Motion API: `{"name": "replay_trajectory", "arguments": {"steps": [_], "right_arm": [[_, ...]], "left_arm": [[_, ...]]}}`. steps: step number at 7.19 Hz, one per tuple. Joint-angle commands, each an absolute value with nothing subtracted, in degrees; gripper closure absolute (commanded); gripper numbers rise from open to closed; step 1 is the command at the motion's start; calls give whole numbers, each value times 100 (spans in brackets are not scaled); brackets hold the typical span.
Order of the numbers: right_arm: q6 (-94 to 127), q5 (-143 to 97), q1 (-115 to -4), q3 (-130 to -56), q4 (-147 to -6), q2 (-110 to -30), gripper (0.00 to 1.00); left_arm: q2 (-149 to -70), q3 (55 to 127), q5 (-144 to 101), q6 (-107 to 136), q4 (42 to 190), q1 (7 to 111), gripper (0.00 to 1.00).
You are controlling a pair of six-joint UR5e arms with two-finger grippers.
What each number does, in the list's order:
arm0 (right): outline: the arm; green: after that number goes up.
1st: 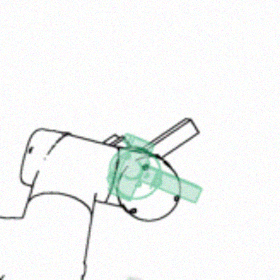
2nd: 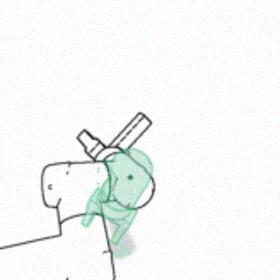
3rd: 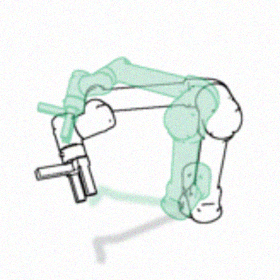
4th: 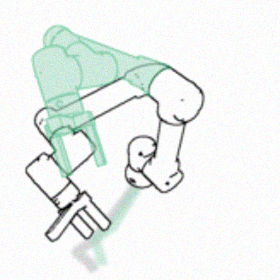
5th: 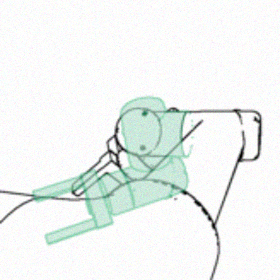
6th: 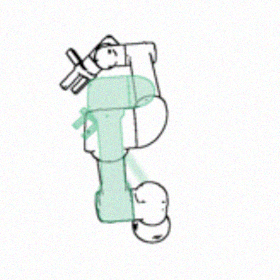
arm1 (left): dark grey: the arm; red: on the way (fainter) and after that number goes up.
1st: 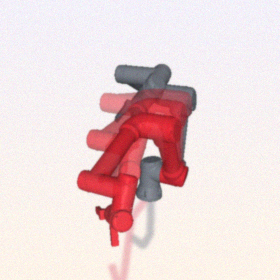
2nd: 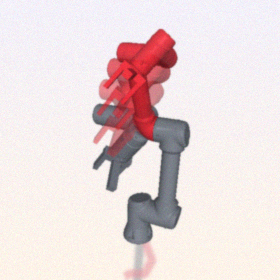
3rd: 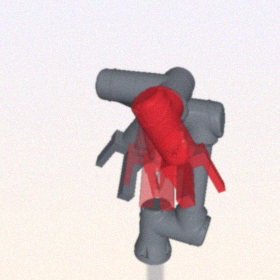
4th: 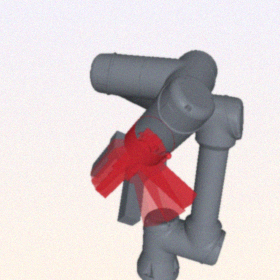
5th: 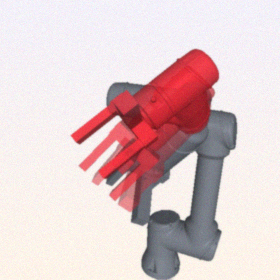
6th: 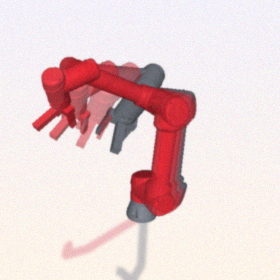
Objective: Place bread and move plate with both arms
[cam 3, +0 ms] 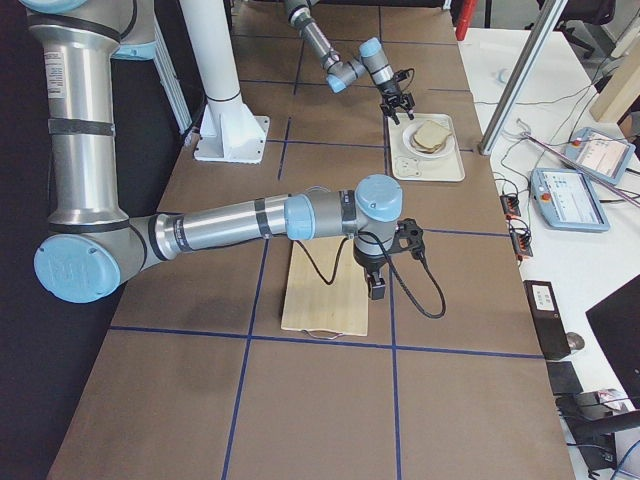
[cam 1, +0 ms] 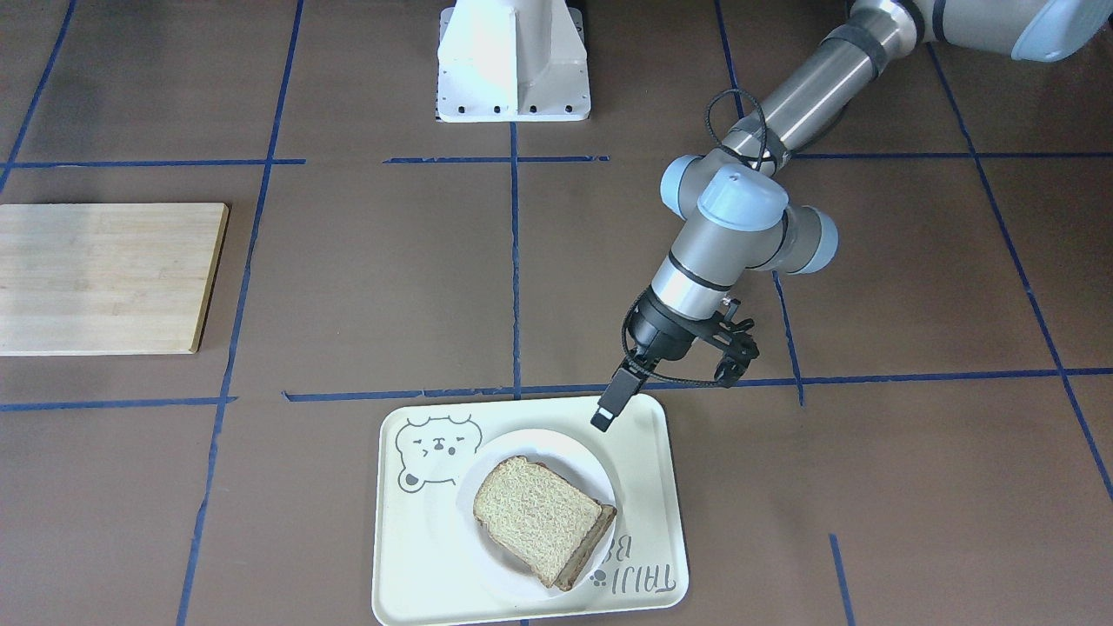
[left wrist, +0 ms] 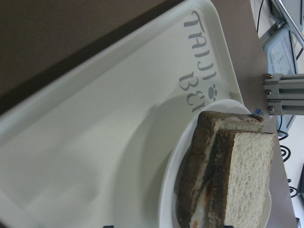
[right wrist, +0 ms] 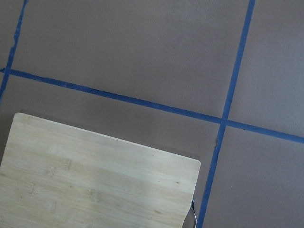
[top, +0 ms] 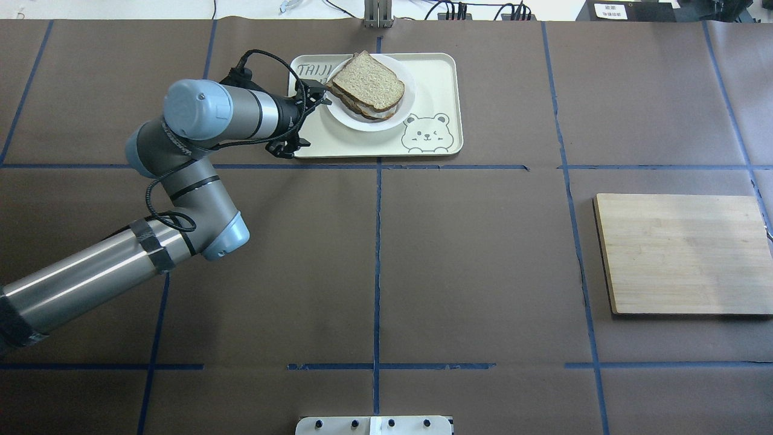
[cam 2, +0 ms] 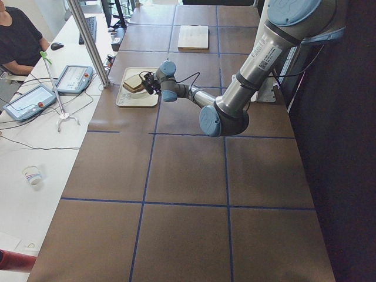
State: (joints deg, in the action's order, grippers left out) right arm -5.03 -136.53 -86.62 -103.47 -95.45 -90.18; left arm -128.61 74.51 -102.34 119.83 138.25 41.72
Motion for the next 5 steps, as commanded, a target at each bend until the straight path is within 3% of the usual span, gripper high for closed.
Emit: {"name": "replay_trajectory", "arguments": {"steps": [1, 3, 5], "right_arm": [[-536, -13649, -8666, -10144, -9545, -9035, 0], [-466, -13693, -8814, -10064, -9615, -9105, 0], [-466, -13676, -8833, -9870, -9406, -9464, 0]], "left_arm": [[-12098, 9150, -10713, 10285, 12013, 4481, 0], [-11393, 10314, -11299, 8620, 10746, 4945, 0], [-11145, 10617, -12213, 6864, 9612, 5761, 0]]}}
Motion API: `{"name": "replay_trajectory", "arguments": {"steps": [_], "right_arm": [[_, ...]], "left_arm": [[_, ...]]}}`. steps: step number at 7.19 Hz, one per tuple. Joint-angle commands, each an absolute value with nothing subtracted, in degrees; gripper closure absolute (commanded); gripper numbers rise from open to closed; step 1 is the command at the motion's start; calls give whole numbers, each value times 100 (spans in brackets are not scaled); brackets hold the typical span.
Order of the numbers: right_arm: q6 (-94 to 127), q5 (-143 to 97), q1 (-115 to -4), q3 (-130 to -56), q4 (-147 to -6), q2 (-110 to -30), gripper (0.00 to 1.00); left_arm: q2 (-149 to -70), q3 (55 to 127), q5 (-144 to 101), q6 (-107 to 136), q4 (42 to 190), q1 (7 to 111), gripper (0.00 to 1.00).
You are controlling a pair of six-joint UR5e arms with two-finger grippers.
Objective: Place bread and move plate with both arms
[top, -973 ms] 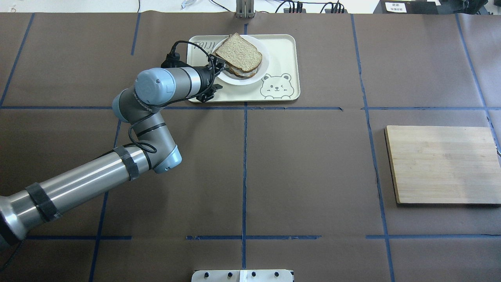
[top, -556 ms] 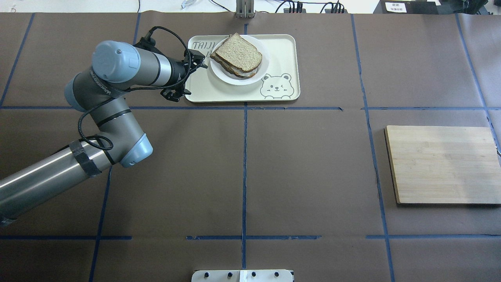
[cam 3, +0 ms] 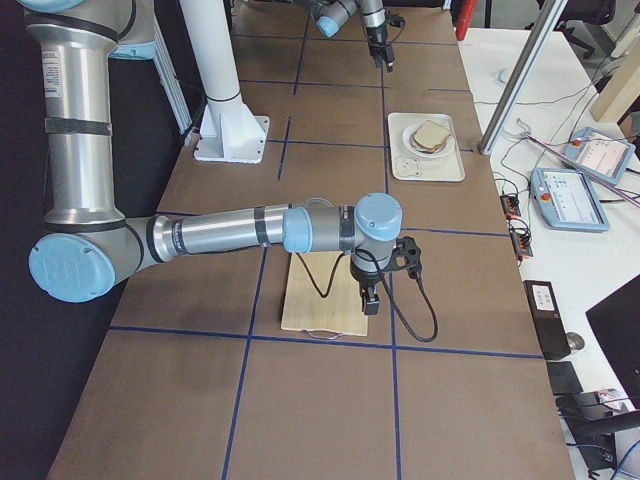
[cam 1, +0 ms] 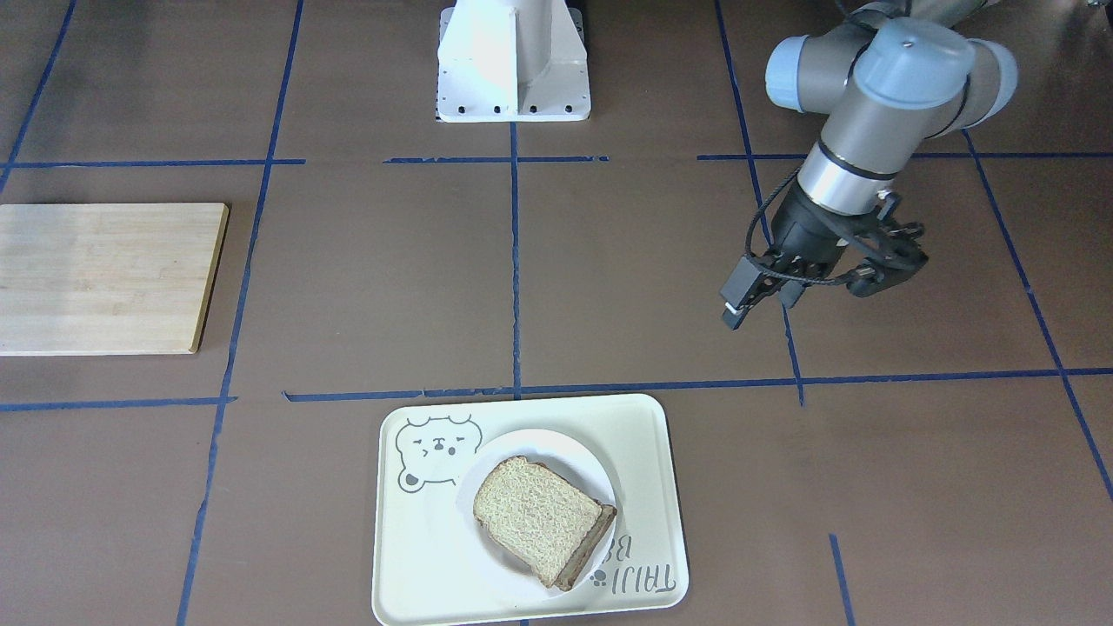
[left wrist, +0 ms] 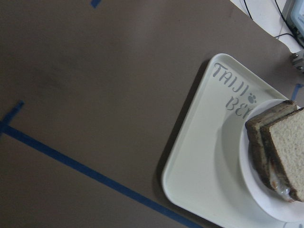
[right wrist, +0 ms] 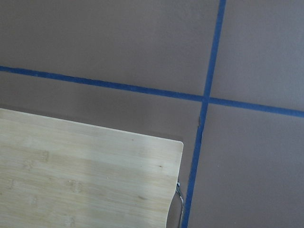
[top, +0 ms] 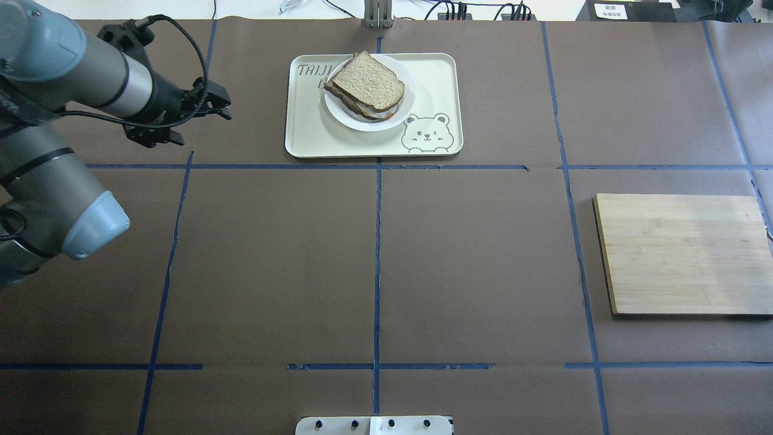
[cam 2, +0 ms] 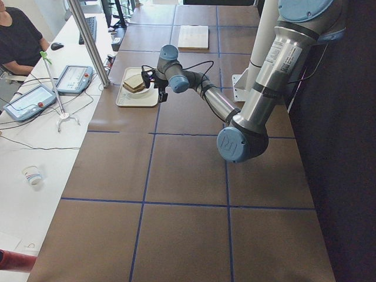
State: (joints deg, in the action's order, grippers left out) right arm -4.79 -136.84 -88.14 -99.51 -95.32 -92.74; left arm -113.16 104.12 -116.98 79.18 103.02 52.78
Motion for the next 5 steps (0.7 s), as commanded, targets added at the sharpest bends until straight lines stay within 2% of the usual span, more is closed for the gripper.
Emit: {"name": "replay_trajectory", "arguments": {"steps": [1, 3, 5], "right_arm": [[-466, -13684, -8833, -9827, -9370, -9553, 0], [-92, -13667, -8842, -9826, -8802, -9720, 0], [422, -13719, -8842, -9826, -8490, -9791, 0]], "left_arm": [[-10944, 10617, -12365, 6029, 9389, 5992, 0], [-10688, 10512, -12838, 4429, 9020, 6772, 0], [-10653, 10503, -12964, 2462, 7846, 7494, 0]]}}
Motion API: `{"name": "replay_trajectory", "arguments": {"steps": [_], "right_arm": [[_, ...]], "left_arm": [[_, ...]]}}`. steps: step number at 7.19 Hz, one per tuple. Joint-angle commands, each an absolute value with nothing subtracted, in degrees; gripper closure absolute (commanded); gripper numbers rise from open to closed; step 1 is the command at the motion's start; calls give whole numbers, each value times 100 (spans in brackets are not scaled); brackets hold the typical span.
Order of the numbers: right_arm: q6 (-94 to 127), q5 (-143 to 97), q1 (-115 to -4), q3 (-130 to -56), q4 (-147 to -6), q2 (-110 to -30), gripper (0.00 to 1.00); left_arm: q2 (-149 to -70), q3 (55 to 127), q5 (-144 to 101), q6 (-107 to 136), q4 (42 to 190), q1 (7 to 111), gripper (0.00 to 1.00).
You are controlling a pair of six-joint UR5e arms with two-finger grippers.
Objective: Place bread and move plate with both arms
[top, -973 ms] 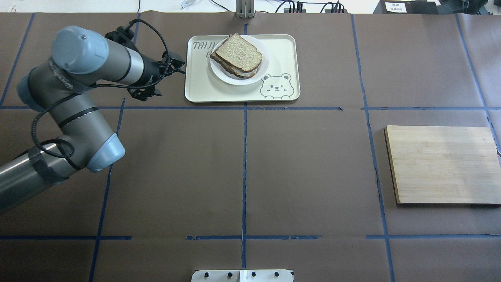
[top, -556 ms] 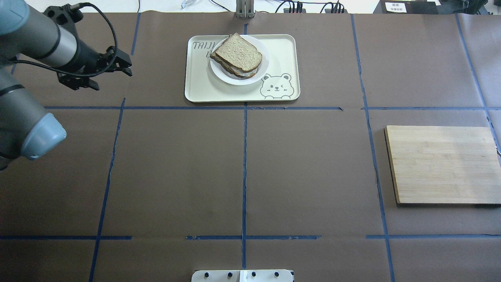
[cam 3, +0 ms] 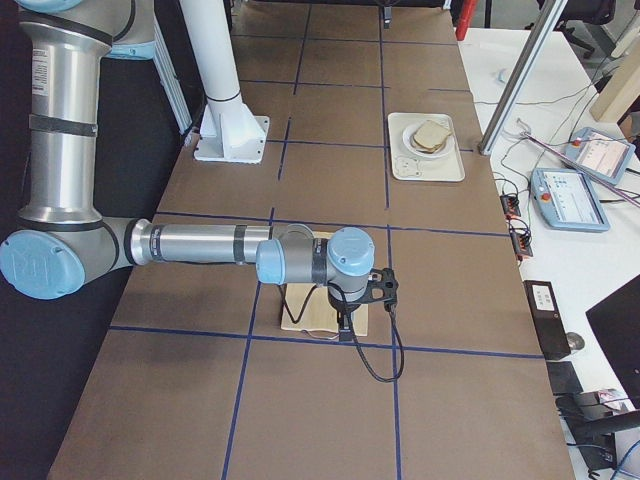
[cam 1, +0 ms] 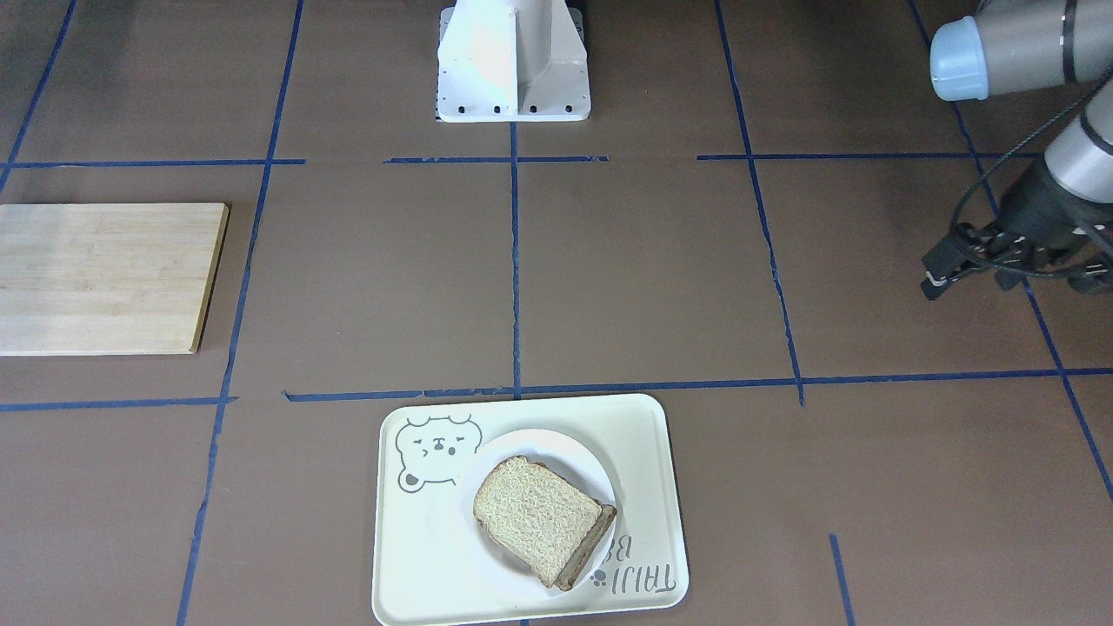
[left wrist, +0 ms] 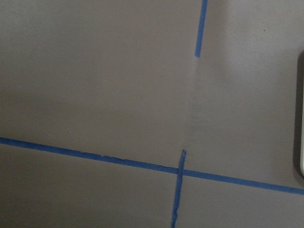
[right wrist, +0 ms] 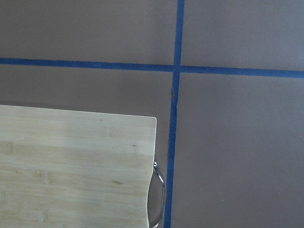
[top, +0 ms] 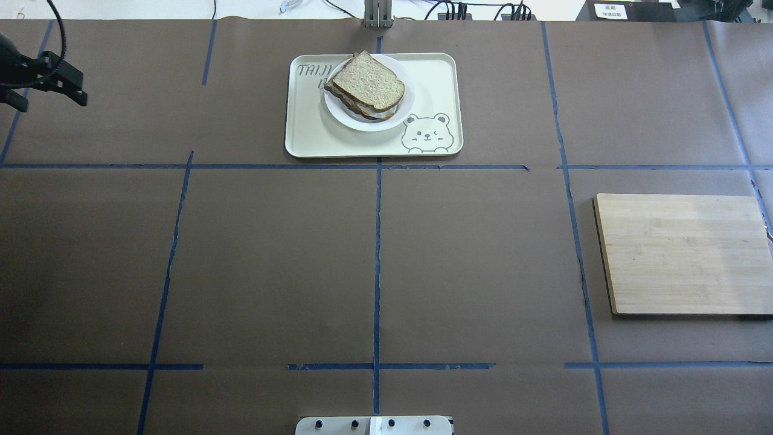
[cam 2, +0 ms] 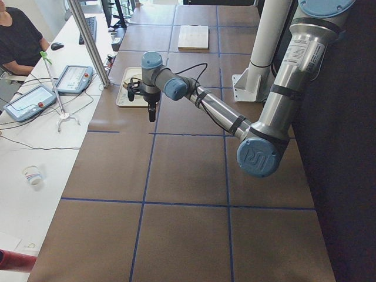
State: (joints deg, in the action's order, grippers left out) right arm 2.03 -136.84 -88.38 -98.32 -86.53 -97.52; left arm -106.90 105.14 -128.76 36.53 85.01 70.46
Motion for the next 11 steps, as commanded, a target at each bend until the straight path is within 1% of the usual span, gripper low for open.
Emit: {"name": "replay_trajectory", "arguments": {"steps": [1, 2, 5, 6, 8, 11], "right_arm": [[413, -13850, -8850, -9826, -8499, -9791, 0], [404, -13991, -8964, -9826, -8525, -9791, 0], [396, -14027, -9175, -9809, -8552, -9791, 0], [396, -14027, -9184, -9791, -8552, -9791, 0], [396, -14027, -9185, -9800, -8534, -9809, 0], [396, -14054, -9185, -9809, -8508, -9826, 0]], "left_arm": [[-10478, 10442, -12964, 1617, 7605, 7845, 0], [-10311, 10215, -12981, 1008, 7611, 8136, 0], [-10003, 9232, -13428, -934, 7611, 9015, 0], [-9697, 9168, -13447, -1123, 7690, 9044, 0], [-8942, 9228, -13456, -1047, 8600, 9044, 0], [-8851, 9203, -13456, -563, 8684, 9035, 0]]}}
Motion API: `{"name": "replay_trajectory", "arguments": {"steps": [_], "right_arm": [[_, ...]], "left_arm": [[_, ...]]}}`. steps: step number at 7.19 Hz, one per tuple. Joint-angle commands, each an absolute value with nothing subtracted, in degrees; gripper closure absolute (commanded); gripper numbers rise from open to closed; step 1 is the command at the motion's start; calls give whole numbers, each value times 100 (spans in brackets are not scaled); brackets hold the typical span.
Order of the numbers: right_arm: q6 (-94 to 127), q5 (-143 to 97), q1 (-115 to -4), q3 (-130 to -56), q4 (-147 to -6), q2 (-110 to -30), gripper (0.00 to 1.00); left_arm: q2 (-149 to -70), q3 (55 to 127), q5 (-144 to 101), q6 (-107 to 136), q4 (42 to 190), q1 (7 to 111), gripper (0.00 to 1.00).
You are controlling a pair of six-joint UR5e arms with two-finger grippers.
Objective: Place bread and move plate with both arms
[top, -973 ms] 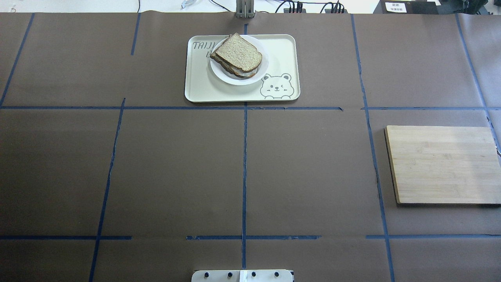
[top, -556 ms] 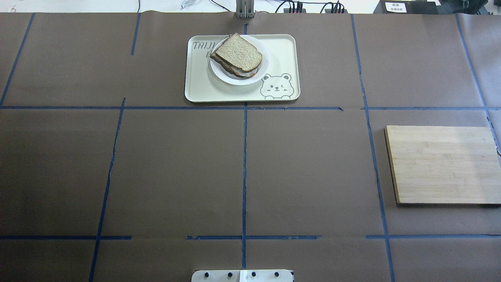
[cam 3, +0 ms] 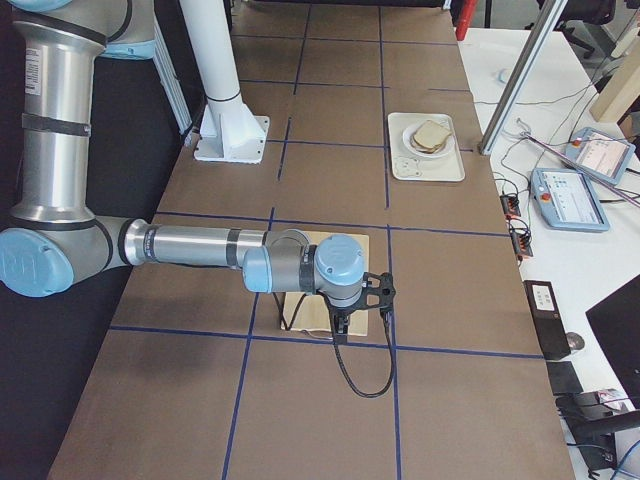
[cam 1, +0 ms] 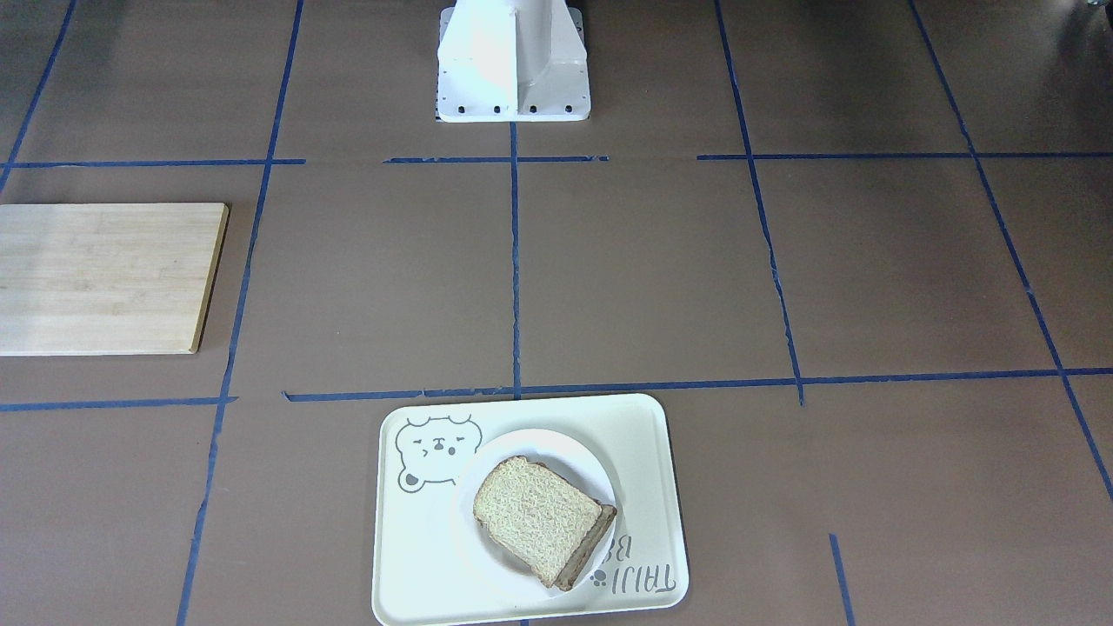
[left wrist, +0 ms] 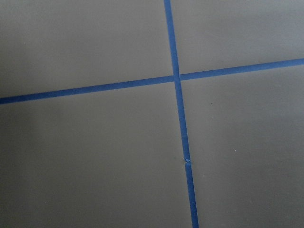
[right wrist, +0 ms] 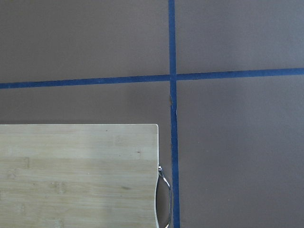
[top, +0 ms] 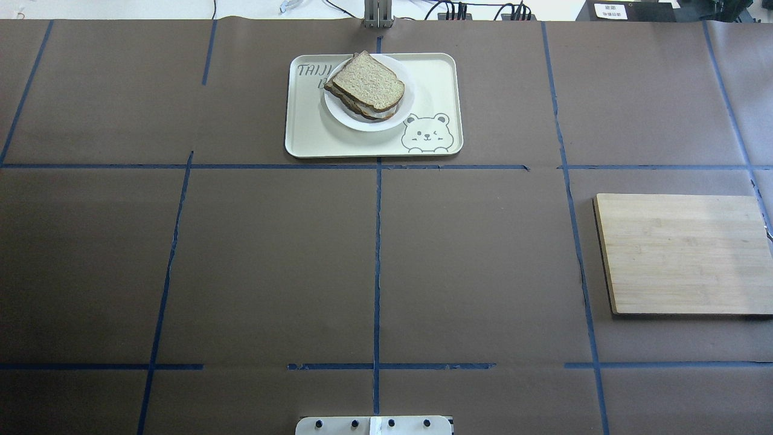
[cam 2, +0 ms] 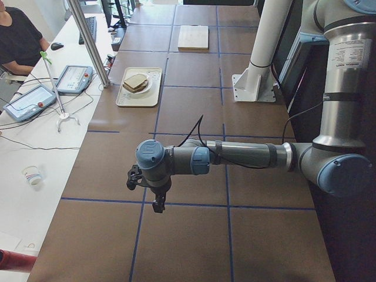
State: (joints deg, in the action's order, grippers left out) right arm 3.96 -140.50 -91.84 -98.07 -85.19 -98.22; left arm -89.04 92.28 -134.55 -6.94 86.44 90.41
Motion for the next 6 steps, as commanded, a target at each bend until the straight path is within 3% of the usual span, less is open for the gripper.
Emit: {"name": "replay_trajectory", "arguments": {"steps": [1, 6], "right_arm": [[396, -14054, -9185, -9809, -8517, -9826, 0], [387, -14045, -9185, -9800, -8517, -9835, 0]], "left_arm": [[-8851, 9193, -13456, -510, 8684, 9035, 0], [-8851, 9185, -13447, -360, 8684, 9026, 0]]}}
